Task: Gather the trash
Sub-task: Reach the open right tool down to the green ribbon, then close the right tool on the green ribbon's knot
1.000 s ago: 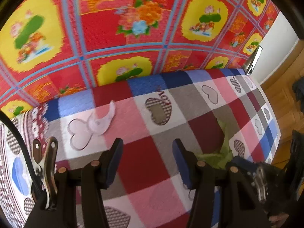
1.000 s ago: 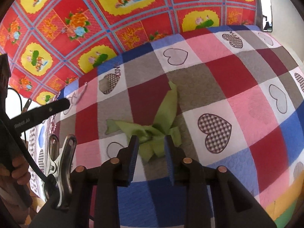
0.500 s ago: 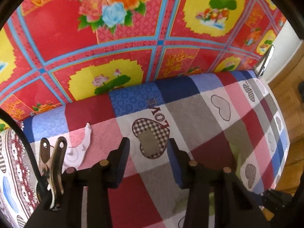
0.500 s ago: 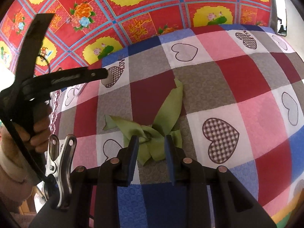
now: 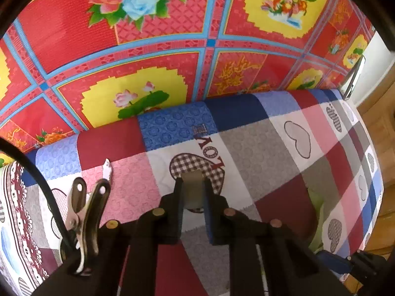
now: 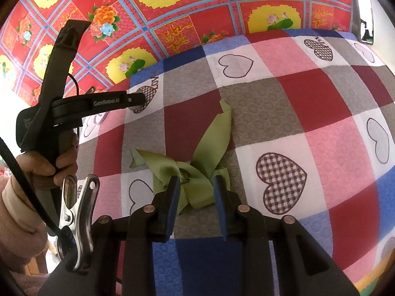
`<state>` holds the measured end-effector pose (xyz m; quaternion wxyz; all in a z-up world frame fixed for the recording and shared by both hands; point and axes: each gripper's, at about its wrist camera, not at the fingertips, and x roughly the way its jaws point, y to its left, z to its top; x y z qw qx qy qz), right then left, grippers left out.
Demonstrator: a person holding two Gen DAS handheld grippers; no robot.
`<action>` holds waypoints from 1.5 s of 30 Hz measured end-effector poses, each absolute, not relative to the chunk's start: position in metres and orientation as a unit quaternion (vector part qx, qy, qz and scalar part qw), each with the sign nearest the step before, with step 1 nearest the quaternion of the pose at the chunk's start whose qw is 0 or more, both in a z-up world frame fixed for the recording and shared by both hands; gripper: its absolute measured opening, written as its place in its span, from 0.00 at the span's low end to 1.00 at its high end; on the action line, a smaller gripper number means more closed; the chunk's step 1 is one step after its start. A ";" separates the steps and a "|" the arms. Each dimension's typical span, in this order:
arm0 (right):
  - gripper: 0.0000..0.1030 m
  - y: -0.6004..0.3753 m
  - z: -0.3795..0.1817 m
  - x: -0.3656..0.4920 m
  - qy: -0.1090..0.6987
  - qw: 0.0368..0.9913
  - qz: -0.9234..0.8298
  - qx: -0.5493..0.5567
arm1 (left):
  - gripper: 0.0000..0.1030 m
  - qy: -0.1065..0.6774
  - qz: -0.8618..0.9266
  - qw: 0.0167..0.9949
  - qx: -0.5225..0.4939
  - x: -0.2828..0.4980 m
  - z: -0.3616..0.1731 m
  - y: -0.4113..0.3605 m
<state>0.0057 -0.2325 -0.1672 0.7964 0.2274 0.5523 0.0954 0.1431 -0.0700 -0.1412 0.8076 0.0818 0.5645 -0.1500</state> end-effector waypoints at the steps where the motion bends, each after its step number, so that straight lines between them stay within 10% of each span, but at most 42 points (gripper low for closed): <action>1: 0.28 -0.233 -0.167 0.006 0.552 0.796 0.096 0.227 | 0.13 0.565 -0.150 0.808 0.080 0.143 -0.140 -0.068; 27: 0.29 -0.218 -0.166 0.010 0.549 0.814 0.109 0.157 | 0.13 0.558 -0.135 0.818 0.042 0.094 -0.089 -0.004; 33: 0.05 -0.215 -0.165 0.013 0.550 0.816 0.112 0.138 | 0.13 0.556 -0.123 0.821 0.037 0.083 -0.090 0.007; 45: 0.02 -0.202 -0.146 0.010 0.524 0.813 0.177 0.181 | 0.13 0.548 -0.089 0.831 0.017 0.058 -0.079 0.040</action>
